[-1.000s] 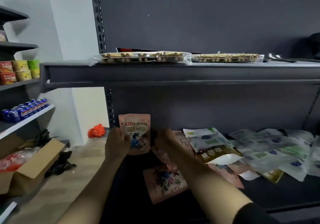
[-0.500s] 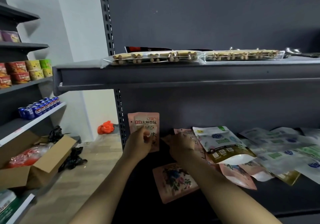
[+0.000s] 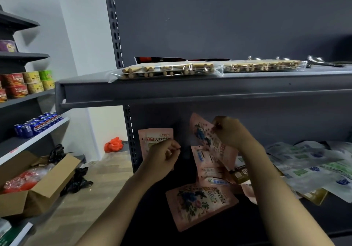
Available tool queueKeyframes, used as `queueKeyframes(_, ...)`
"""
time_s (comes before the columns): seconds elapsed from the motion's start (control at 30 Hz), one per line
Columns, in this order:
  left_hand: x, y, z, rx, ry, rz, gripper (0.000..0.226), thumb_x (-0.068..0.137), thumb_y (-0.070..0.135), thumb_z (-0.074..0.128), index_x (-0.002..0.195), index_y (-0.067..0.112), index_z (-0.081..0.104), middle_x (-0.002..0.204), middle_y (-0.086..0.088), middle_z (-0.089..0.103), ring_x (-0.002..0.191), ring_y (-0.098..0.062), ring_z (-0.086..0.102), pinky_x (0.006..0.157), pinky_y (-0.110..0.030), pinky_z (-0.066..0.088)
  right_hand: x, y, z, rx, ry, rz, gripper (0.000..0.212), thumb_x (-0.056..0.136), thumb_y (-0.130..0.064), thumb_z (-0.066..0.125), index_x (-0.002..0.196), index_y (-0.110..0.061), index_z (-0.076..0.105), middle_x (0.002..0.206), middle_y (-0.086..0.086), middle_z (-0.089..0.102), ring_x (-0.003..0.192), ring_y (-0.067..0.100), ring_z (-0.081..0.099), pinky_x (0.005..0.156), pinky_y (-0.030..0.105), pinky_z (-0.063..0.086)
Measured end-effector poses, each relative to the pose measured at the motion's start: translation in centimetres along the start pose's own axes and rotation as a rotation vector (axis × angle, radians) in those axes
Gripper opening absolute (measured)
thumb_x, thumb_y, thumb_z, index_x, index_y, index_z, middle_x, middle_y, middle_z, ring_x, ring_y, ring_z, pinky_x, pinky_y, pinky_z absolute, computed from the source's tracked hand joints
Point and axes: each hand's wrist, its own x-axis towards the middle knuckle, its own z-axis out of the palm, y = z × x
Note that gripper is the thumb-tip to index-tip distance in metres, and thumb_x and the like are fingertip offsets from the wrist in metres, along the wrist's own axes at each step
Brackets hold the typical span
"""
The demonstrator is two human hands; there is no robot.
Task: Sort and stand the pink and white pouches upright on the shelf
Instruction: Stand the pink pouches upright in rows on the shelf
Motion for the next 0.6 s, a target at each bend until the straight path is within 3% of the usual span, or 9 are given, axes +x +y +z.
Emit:
queueKeyframes(0.1, 0.7, 2.2, -0.1, 0.135, 0.068, 0.096, 0.024, 0.087, 0.023, 0.062, 0.109, 0.015, 0.060, 0.091, 0.008, 0.061, 0.068, -0.001, 0.054, 0.066, -0.018, 0.045, -0.7, 0.4, -2.0, -0.072, 0.016, -0.056, 0.019, 0.094, -0.026, 0.046, 0.103, -0.023, 0.063, 0.107, 0.013, 0.068, 0.096, 0.035, 0.064, 0.085, 0.043, 0.053)
queueKeyframes(0.17, 1.3, 3.7, -0.2, 0.322, 0.103, 0.195, 0.042, 0.083, 0.032, 0.065, 0.121, 0.019, 0.054, 0.111, 0.004, 0.060, 0.094, -0.011, 0.058, 0.078, -0.026, 0.047, -1.5, 0.2, -3.1, -0.120, 0.014, -0.071, 0.019, 0.094, -0.031, 0.046, 0.102, -0.030, 0.064, 0.105, 0.007, 0.069, 0.096, 0.032, 0.065, 0.085, 0.045, 0.053)
queueKeyframes(0.23, 2.0, 5.3, -0.2, 0.464, 0.089, 0.299, 0.066, 0.079, 0.041, 0.067, 0.137, 0.022, 0.040, 0.136, 0.001, 0.047, 0.121, -0.019, 0.045, 0.094, -0.032, 0.039, -2.5, -0.1, -4.1, -0.177, 0.009, -0.103, 0.020, 0.094, -0.035, 0.047, 0.104, -0.035, 0.064, 0.109, 0.002, 0.069, 0.101, 0.029, 0.064, 0.088, 0.045, 0.052)
queueKeyframes(0.33, 3.4, 8.0, 0.0, 0.607, -0.133, 0.341, 0.096, 0.076, 0.050, 0.066, 0.149, 0.029, 0.006, 0.157, 0.005, 0.011, 0.142, -0.016, 0.010, 0.112, -0.034, 0.014, -3.9, -0.7, -5.5, -0.231, -0.030, -0.165, 0.021, 0.093, -0.039, 0.049, 0.107, -0.040, 0.065, 0.118, -0.007, 0.066, 0.110, 0.024, 0.061, 0.092, 0.041, 0.048)
queueKeyframes(0.37, 3.9, 8.7, 0.2, 0.637, -0.213, 0.328, 0.099, 0.075, 0.049, 0.067, 0.149, 0.030, 0.003, 0.157, 0.004, 0.011, 0.142, -0.016, 0.008, 0.113, -0.035, 0.011, -4.4, -0.9, -5.8, -0.229, -0.045, -0.180, 0.021, 0.092, -0.040, 0.050, 0.107, -0.042, 0.065, 0.119, -0.010, 0.065, 0.112, 0.021, 0.060, 0.093, 0.039, 0.046)
queueKeyframes(0.43, 4.6, 9.3, 0.7, 0.633, -0.326, 0.268, 0.088, 0.074, 0.046, 0.070, 0.145, 0.026, 0.022, 0.146, -0.002, 0.036, 0.135, -0.021, 0.030, 0.104, -0.033, 0.024, -5.2, -1.3, -6.3, -0.213, -0.051, -0.223, 0.022, 0.092, -0.041, 0.051, 0.108, -0.044, 0.066, 0.120, -0.016, 0.065, 0.114, 0.016, 0.059, 0.098, 0.037, 0.042)
queueKeyframes(0.5, 4.9, 9.5, 1.1, 0.509, -0.391, 0.176, 0.052, 0.074, 0.043, 0.071, 0.117, 0.022, 0.053, 0.111, -0.002, 0.062, 0.101, -0.020, 0.057, 0.081, -0.027, 0.040, -5.8, -1.2, -6.4, -0.240, -0.027, -0.259, 0.022, 0.092, -0.041, 0.051, 0.107, -0.043, 0.067, 0.119, -0.017, 0.066, 0.115, 0.014, 0.058, 0.102, 0.036, 0.039)
queueKeyframes(0.57, 4.9, 9.1, 1.4, 0.408, -0.402, 0.122, 0.025, 0.075, 0.040, 0.072, 0.081, 0.020, 0.059, 0.076, 0.004, 0.060, 0.068, -0.011, 0.054, 0.058, -0.024, 0.039, -5.9, -0.9, -5.7, -0.259, 0.052, -0.271, 0.021, 0.091, -0.042, 0.053, 0.104, -0.039, 0.069, 0.112, -0.013, 0.069, 0.110, 0.016, 0.060, 0.102, 0.035, 0.037)
queueKeyframes(0.6, 4.8, 8.7, 1.5, 0.357, -0.397, 0.096, 0.023, 0.076, 0.038, 0.072, 0.075, 0.020, 0.058, 0.070, 0.007, 0.057, 0.064, -0.010, 0.054, 0.055, -0.023, 0.038, -5.8, -0.7, -5.2, -0.244, 0.128, -0.277, 0.020, 0.090, -0.042, 0.055, 0.101, -0.034, 0.070, 0.107, -0.010, 0.070, 0.105, 0.019, 0.062, 0.100, 0.035, 0.038)
